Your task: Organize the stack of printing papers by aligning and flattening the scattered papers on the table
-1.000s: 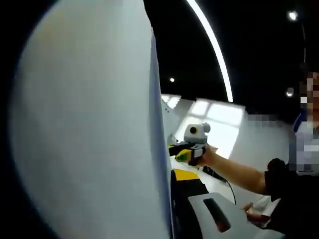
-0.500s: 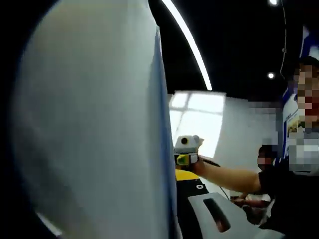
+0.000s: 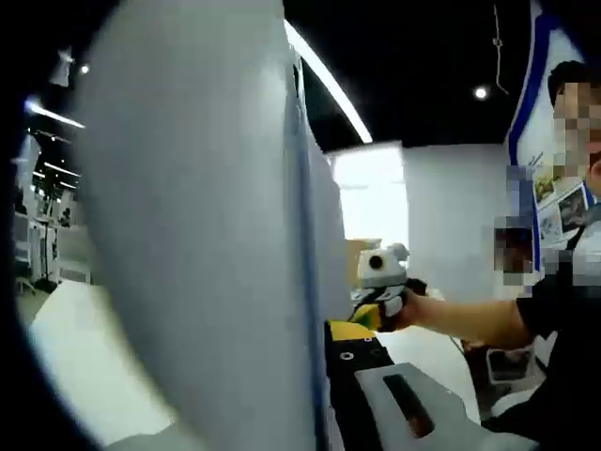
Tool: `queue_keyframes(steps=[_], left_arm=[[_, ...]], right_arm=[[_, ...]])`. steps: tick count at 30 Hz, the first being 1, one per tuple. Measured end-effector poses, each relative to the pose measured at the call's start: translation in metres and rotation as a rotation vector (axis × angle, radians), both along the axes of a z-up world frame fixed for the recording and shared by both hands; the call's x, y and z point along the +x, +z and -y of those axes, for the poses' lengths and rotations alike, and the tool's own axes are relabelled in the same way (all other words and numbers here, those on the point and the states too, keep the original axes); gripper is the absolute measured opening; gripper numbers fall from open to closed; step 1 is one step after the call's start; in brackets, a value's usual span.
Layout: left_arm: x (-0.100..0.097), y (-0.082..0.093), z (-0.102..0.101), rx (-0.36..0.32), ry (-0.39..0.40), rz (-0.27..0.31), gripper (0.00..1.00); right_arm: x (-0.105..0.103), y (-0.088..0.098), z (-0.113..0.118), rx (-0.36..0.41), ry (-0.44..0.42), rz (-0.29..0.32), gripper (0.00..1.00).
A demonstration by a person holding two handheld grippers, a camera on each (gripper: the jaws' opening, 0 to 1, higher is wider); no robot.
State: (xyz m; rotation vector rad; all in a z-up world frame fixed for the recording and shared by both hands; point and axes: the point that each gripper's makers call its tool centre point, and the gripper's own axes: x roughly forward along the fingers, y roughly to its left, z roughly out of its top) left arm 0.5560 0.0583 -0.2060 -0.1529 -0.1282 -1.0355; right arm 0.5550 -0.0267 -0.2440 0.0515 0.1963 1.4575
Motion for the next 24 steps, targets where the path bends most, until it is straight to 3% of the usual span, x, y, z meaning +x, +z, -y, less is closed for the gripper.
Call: queue_keyframes(steps=[2,4,7,9,12,14,18,24], left_arm=[[0.003,0.0,0.0,0.003,0.015,0.006,0.06],[0.013,-0.002,0.006,0.001,0.047,0.051,0.06],[0.02,-0.006,0.013,0.037,0.088,0.116,0.06],[0.022,-0.011,0.017,0.039,0.09,0.123,0.06],[0.026,-0.023,0.017,0.008,0.096,0.101,0.1],[0.027,-0.031,0.016,0.012,0.102,0.077,0.18],[0.027,-0.052,0.015,0.058,0.116,0.04,0.3],[0.027,-0.049,0.003,0.07,0.142,0.036,0.34]], right_arm=[[-0.001,0.0,0.001,0.001,-0.008,-0.002,0.0],[-0.002,-0.002,0.006,-0.018,-0.082,0.095,0.0],[0.001,-0.01,0.011,-0.068,-0.174,0.177,0.0],[0.001,-0.015,0.013,-0.087,-0.203,0.199,0.0],[0.001,-0.024,0.016,-0.081,-0.226,0.179,0.0],[0.0,-0.029,0.016,-0.077,-0.23,0.173,0.0],[0.002,-0.049,0.013,-0.11,-0.258,0.142,0.12],[0.009,-0.057,0.014,-0.15,-0.29,0.145,0.12]])
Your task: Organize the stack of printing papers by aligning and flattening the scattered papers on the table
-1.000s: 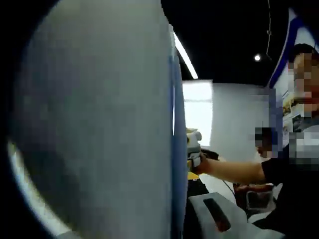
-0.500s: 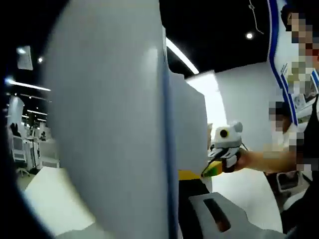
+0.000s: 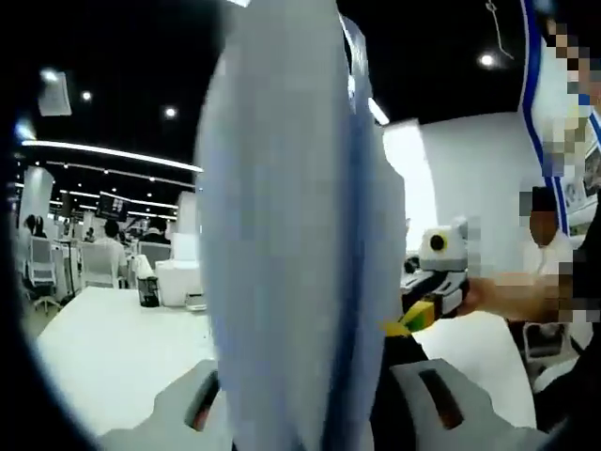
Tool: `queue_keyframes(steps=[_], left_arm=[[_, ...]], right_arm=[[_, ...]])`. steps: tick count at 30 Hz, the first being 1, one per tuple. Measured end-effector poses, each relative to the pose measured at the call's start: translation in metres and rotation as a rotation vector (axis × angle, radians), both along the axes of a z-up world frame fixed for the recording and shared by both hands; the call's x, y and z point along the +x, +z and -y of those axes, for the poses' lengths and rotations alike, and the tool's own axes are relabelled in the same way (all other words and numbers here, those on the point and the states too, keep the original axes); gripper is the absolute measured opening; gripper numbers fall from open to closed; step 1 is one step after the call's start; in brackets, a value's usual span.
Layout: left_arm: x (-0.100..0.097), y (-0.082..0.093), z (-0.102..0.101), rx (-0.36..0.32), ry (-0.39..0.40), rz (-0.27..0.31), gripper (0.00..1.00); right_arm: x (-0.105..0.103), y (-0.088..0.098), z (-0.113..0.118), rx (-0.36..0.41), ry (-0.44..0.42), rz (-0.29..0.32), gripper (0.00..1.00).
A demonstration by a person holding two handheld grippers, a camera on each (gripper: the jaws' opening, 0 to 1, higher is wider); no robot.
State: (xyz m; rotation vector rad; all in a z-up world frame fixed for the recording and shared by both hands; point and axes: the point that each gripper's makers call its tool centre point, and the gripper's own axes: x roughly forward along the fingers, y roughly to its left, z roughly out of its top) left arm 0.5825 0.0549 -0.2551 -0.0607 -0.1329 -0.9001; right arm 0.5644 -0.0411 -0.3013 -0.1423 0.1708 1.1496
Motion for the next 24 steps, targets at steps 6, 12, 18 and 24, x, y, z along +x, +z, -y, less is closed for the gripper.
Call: queue_keyframes(steps=[6,12,18,24], left_arm=[[-0.005,0.028,-0.017,-0.108,-0.021,0.024,0.33],[-0.005,0.032,-0.022,-0.141,-0.022,0.007,0.33],[-0.009,0.025,-0.022,-0.132,-0.037,-0.005,0.33],[-0.01,0.029,-0.021,-0.145,-0.053,0.002,0.29]], right_arm=[[0.002,0.003,0.001,0.029,-0.007,-0.02,0.14],[0.002,-0.017,-0.007,0.008,-0.011,-0.051,0.19],[0.004,-0.038,-0.009,-0.027,-0.009,-0.09,0.2],[0.007,-0.025,-0.009,0.02,-0.01,-0.089,0.2]])
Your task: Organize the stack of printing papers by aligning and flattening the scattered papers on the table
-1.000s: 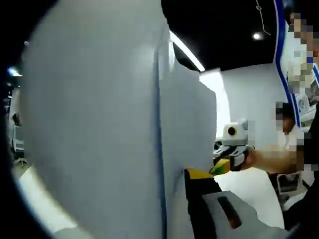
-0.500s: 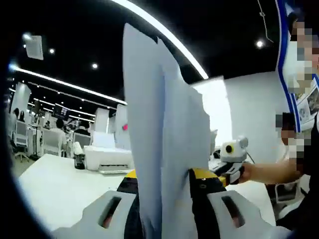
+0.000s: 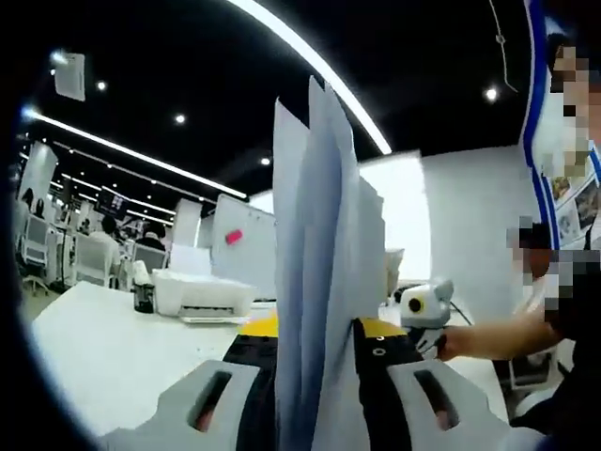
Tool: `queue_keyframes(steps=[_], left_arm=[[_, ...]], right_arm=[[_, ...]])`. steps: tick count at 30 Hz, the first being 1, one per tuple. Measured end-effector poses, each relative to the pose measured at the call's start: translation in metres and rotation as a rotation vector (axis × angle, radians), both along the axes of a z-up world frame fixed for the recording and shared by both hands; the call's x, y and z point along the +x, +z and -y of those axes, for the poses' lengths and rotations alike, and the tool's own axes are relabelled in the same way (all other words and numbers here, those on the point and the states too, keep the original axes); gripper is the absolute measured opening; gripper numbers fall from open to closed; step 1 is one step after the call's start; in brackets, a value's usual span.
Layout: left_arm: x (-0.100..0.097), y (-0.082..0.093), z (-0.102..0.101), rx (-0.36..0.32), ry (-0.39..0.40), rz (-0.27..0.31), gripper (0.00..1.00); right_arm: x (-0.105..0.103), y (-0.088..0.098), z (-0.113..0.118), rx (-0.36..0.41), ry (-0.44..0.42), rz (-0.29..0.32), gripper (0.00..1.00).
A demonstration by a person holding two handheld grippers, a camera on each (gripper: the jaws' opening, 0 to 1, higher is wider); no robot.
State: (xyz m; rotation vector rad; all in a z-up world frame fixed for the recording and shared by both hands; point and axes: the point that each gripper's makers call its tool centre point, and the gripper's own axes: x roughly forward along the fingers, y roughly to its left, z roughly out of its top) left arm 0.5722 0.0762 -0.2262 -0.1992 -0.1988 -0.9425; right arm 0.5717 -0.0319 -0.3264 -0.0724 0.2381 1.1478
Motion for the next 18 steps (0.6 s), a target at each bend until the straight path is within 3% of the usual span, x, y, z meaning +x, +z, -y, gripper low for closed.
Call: queue_keyframes(steps=[1,3,6,14,18], left_arm=[[0.0,0.003,0.0,-0.01,-0.003,0.001,0.29],[0.001,0.006,-0.001,-0.014,0.003,0.006,0.26],[0.004,0.009,-0.002,-0.006,0.018,0.023,0.07],[0.0,0.04,0.003,-0.017,0.022,0.108,0.06],[-0.002,0.043,0.006,-0.005,0.014,0.131,0.1]], right_arm=[[0.001,0.008,0.0,0.016,-0.001,0.025,0.19],[-0.003,0.016,-0.001,0.028,0.002,0.046,0.07],[-0.008,0.025,-0.003,0.039,0.01,0.081,0.0],[-0.002,0.053,-0.001,0.087,-0.03,0.195,0.0],[-0.011,0.052,-0.001,0.076,-0.005,0.219,0.0]])
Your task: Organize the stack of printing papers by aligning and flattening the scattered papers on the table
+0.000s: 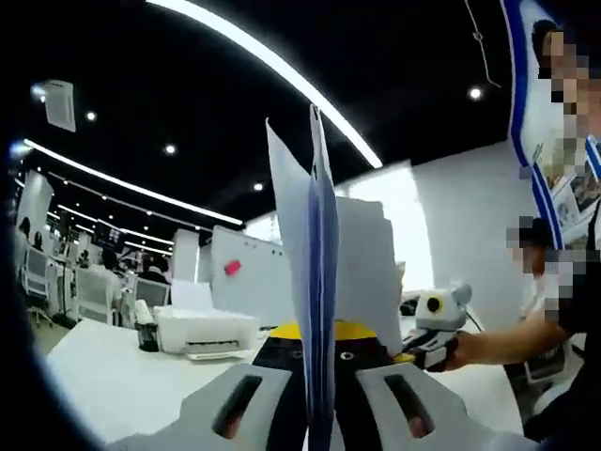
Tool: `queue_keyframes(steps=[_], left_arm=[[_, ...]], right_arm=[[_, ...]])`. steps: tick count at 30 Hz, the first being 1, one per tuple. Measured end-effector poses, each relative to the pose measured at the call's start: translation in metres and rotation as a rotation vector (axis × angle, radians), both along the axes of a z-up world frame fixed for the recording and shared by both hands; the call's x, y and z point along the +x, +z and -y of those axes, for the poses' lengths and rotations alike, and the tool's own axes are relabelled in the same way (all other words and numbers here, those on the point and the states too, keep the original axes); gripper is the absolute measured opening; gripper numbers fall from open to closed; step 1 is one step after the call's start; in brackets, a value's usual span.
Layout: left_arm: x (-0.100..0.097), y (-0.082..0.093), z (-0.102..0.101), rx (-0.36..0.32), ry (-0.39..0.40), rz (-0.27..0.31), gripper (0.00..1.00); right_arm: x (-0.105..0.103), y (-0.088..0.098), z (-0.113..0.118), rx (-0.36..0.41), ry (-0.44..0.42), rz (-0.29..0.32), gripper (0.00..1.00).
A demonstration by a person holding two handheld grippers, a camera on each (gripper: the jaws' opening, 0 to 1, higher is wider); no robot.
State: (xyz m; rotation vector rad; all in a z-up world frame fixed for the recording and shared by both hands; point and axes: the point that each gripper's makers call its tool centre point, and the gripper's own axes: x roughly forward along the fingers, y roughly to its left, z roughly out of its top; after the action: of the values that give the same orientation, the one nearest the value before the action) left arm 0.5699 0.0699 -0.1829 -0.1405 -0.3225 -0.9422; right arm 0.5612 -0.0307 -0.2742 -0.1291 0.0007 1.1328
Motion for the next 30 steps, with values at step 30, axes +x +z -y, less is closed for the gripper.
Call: queue_keyframes(steps=[30], left_arm=[[-0.015,-0.029,-0.001,0.051,-0.026,-0.057,0.28]], right_arm=[[-0.032,-0.033,0.005,-0.156,0.163,-0.174,0.0]])
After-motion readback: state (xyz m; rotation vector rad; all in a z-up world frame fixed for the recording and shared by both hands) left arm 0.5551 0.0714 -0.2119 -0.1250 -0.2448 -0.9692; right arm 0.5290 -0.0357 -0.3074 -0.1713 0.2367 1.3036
